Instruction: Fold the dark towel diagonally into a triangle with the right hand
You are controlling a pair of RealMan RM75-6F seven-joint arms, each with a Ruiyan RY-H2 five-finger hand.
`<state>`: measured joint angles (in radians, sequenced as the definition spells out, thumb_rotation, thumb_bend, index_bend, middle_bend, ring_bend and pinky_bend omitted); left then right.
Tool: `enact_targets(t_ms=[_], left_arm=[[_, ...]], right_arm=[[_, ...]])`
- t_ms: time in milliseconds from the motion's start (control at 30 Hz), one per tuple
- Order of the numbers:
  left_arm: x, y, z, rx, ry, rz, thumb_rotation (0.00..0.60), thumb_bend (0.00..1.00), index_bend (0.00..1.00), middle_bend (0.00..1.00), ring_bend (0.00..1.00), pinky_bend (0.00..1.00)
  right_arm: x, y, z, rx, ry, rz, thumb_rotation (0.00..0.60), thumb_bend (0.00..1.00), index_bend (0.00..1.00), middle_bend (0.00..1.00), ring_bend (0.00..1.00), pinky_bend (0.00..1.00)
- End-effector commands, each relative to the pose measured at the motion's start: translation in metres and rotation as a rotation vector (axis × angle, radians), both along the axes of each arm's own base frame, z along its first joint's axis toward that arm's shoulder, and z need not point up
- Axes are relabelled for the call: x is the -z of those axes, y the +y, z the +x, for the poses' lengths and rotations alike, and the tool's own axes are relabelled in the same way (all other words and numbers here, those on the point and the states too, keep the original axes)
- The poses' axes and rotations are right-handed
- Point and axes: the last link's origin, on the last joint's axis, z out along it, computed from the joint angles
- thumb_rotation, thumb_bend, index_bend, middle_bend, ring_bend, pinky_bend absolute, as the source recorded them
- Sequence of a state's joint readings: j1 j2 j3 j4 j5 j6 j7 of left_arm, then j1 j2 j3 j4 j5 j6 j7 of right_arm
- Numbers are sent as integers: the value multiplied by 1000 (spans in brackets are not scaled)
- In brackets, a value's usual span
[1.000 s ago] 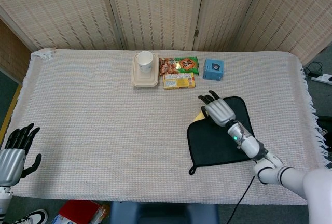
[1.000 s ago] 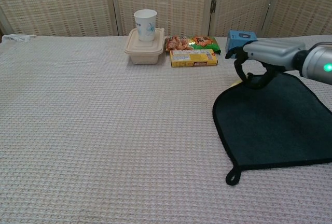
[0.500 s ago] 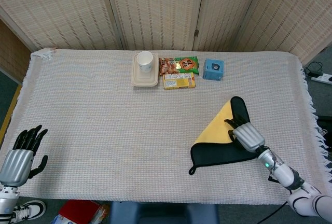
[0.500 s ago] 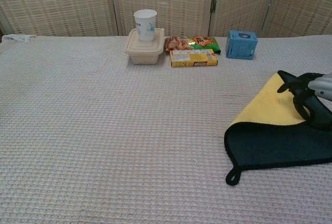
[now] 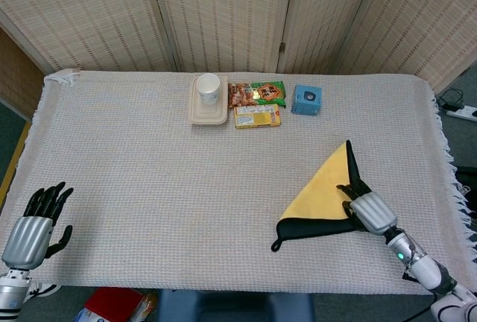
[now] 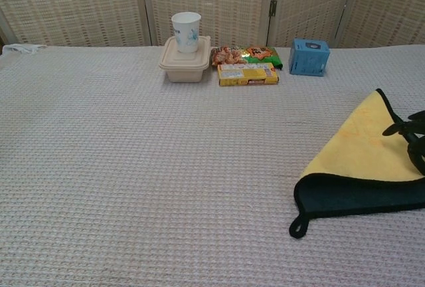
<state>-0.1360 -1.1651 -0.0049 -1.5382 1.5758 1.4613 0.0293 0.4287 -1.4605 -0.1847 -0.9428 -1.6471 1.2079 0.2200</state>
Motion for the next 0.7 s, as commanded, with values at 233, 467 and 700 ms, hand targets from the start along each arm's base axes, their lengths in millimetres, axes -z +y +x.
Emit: enact_targets(t_ms=[233, 467, 700], left_arm=[[5, 1, 0, -5, 9, -12, 600, 543, 0, 34, 0, 0], [7, 2, -1, -10, 14, -17, 600, 543, 0, 34, 0, 0], [8, 3, -2, -15, 17, -22, 600, 543, 0, 34, 0, 0]], right_arm=[[-10, 12, -22, 58, -15, -17, 600, 455, 643, 160, 155, 54], [-12, 13, -31, 77, -23, -26, 600, 454, 643, 162, 155, 54], [-12, 15, -36, 88, -21, -27, 600, 455, 643, 160, 155, 54]])
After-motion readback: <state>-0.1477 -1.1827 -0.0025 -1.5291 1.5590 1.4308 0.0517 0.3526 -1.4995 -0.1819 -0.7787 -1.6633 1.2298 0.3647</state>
